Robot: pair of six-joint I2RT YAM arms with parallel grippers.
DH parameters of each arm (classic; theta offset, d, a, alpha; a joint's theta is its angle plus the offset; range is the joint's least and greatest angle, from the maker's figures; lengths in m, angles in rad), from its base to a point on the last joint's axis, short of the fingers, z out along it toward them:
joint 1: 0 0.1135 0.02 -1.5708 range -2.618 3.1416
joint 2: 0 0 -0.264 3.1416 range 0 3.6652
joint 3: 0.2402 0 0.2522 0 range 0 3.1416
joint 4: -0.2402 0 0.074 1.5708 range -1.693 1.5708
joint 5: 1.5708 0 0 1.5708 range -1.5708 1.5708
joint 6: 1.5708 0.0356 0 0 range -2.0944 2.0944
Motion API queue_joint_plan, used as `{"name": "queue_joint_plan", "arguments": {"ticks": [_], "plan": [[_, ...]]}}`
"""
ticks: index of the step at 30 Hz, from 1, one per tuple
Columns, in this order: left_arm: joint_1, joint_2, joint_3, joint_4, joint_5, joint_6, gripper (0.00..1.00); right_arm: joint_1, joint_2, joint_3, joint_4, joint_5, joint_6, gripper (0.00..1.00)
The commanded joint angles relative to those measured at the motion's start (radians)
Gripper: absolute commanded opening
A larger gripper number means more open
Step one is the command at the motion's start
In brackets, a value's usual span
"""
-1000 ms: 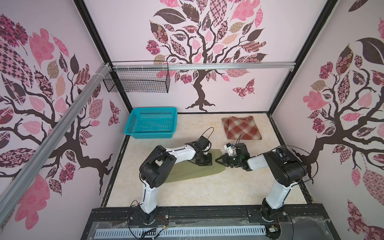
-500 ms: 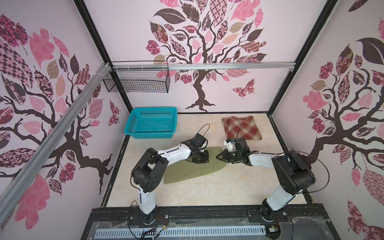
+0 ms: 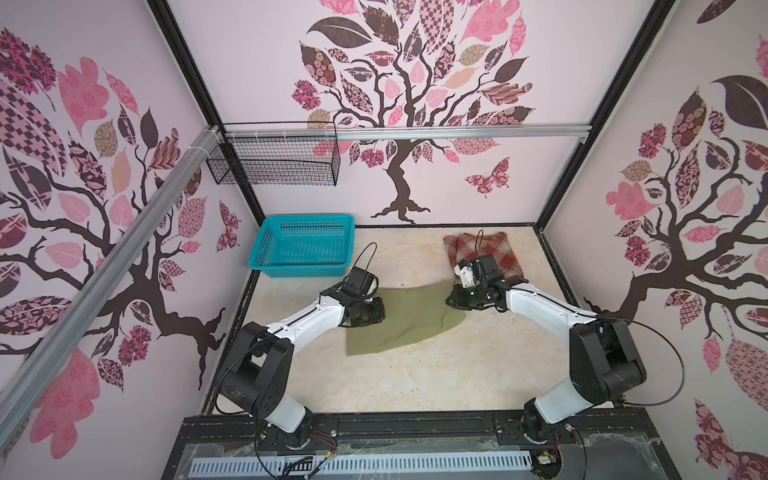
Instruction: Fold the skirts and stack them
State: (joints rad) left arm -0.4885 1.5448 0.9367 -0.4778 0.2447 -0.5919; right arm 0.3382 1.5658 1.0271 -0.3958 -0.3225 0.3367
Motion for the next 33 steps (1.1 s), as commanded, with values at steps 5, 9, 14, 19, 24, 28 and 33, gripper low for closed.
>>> {"name": "queue_joint_plan", "arguments": {"ticks": [5, 9, 14, 19, 24, 28, 33], "plan": [[0.097, -0.048, -0.104, 0.006, 0.002, 0.007, 0.20, -0.004, -0.033, 0.124, -0.229, 0.193, -0.113, 0.00], [0.111, -0.031, -0.105, 0.018, 0.028, 0.017, 0.20, 0.005, -0.030, 0.155, -0.269, 0.304, -0.123, 0.00], [0.100, 0.015, -0.141, 0.102, 0.080, -0.021, 0.20, 0.016, -0.022, 0.163, -0.276, 0.344, -0.126, 0.00], [0.050, 0.083, -0.150, 0.135, 0.072, -0.031, 0.20, 0.029, -0.004, 0.181, -0.290, 0.401, -0.122, 0.00], [0.008, 0.120, -0.160, 0.162, 0.072, -0.048, 0.20, 0.049, 0.028, 0.220, -0.313, 0.443, -0.127, 0.00], [-0.023, 0.136, -0.172, 0.178, 0.072, -0.063, 0.20, 0.088, 0.054, 0.265, -0.332, 0.486, -0.126, 0.00], [-0.060, 0.152, -0.205, 0.232, 0.098, -0.112, 0.20, 0.147, 0.097, 0.326, -0.360, 0.513, -0.118, 0.00]]}}
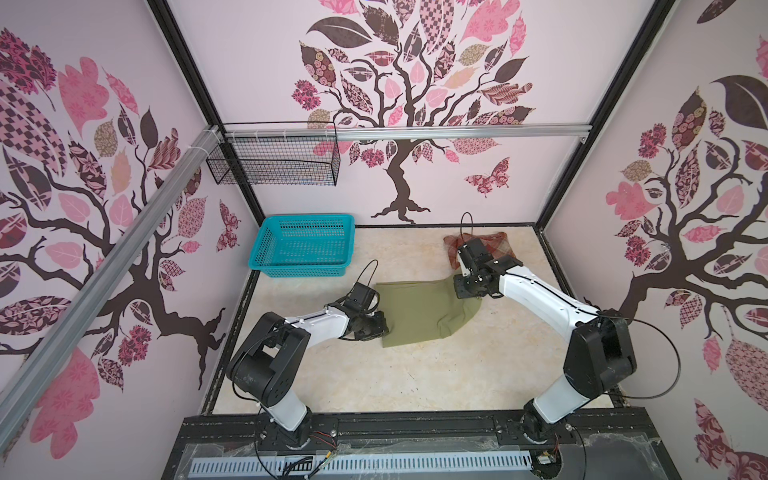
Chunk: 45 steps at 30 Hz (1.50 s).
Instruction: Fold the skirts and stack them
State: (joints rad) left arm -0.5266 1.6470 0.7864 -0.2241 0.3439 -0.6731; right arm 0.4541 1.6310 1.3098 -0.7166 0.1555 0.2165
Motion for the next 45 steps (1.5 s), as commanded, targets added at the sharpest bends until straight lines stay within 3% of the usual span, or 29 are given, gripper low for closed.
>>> {"name": "queue_joint_plan", "arguments": {"ticks": [1, 10, 16, 26, 37, 45], "plan": [[-0.032, 0.053, -0.058, -0.015, -0.001, -0.039, 0.20, 0.046, 0.040, 0.054, -0.042, 0.035, 0.006, 0.00], [-0.150, 0.090, -0.060, 0.053, -0.002, -0.120, 0.20, 0.161, 0.105, 0.128, -0.047, 0.008, 0.062, 0.00], [-0.210, 0.120, -0.053, 0.102, 0.000, -0.165, 0.20, 0.171, 0.076, 0.043, 0.057, -0.157, 0.117, 0.00], [-0.211, 0.078, -0.054, 0.090, 0.004, -0.168, 0.20, 0.172, 0.021, -0.126, 0.223, -0.261, 0.214, 0.00], [-0.194, -0.136, 0.006, -0.147, -0.071, -0.105, 0.22, 0.172, 0.005, -0.128, 0.232, -0.232, 0.219, 0.00], [-0.152, -0.061, 0.080, -0.113, -0.085, -0.047, 0.22, 0.172, -0.017, -0.112, 0.243, -0.240, 0.235, 0.00]]}}
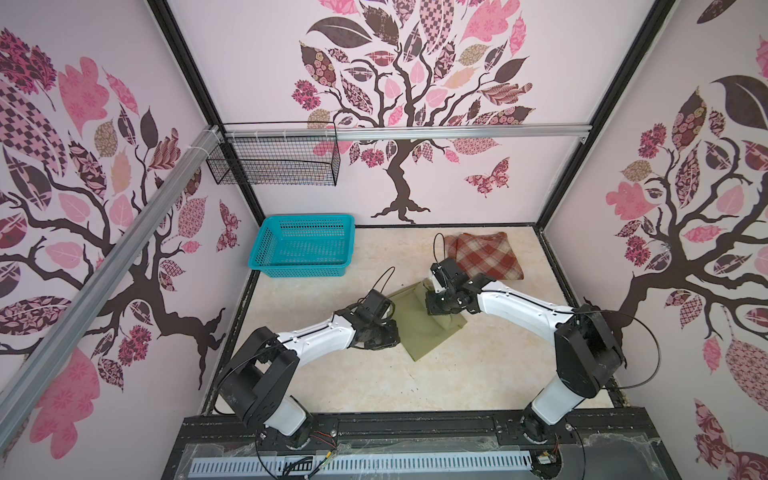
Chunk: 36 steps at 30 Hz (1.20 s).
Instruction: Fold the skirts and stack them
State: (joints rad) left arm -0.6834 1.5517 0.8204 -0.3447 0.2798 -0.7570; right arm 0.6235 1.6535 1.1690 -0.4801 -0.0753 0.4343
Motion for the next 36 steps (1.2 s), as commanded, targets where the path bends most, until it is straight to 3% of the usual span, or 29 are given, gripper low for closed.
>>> {"name": "queue_joint_plan", "arguments": {"ticks": [1, 13, 24, 36], "plan": [[0.003, 0.048, 0.049, 0.024, -0.013, 0.035, 0.22, 0.002, -0.040, 0.030, 0.008, -0.013, 0.017, 0.00], [-0.005, 0.155, 0.075, 0.079, 0.018, 0.040, 0.22, 0.002, -0.026, 0.049, 0.007, -0.022, 0.011, 0.00], [-0.092, 0.186, 0.019, 0.161, 0.048, -0.047, 0.21, 0.003, -0.037, 0.087, -0.045, -0.009, -0.004, 0.00], [-0.096, 0.177, -0.001, 0.184, 0.041, -0.060, 0.21, 0.028, -0.057, 0.037, -0.022, -0.024, 0.036, 0.00]]}}
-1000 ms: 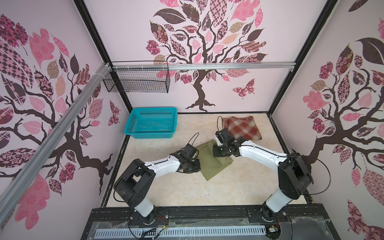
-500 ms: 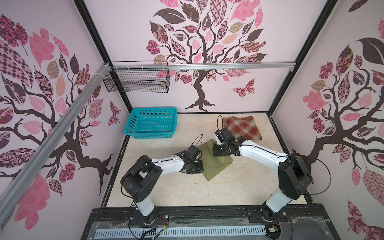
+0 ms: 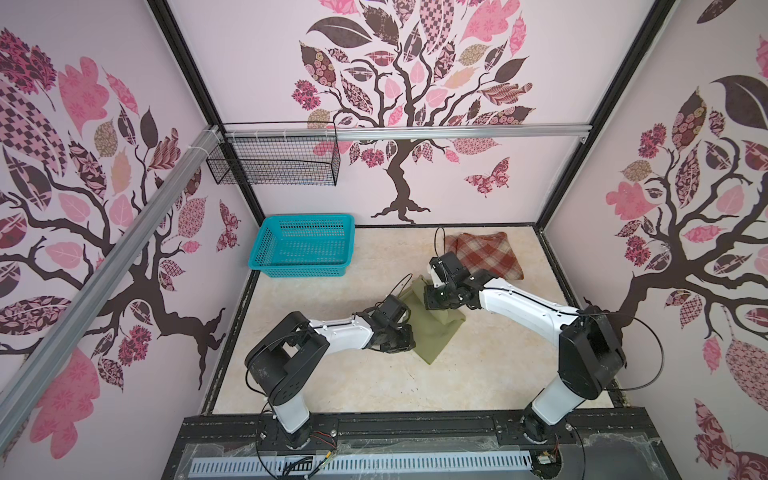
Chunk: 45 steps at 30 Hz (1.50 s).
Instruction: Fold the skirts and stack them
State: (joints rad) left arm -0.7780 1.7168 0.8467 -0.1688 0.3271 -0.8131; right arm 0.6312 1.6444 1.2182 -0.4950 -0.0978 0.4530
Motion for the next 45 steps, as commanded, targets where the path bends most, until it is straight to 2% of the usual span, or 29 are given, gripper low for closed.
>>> {"name": "queue_joint_plan", "arguments": {"ticks": [1, 18, 31, 45], "plan": [[-0.001, 0.009, -0.029, 0.008, -0.007, -0.003, 0.21, 0.025, -0.045, -0.017, 0.001, 0.003, 0.019, 0.00], [-0.002, 0.001, -0.051, 0.025, -0.010, -0.011, 0.21, 0.057, 0.011, -0.098, 0.102, 0.053, 0.061, 0.00], [-0.002, 0.009, -0.053, 0.028, -0.008, -0.012, 0.21, 0.095, 0.050, -0.098, 0.148, 0.074, 0.092, 0.00], [-0.002, 0.008, -0.063, 0.034, -0.007, -0.016, 0.21, 0.098, 0.072, -0.182, 0.280, 0.094, 0.121, 0.00]]}}
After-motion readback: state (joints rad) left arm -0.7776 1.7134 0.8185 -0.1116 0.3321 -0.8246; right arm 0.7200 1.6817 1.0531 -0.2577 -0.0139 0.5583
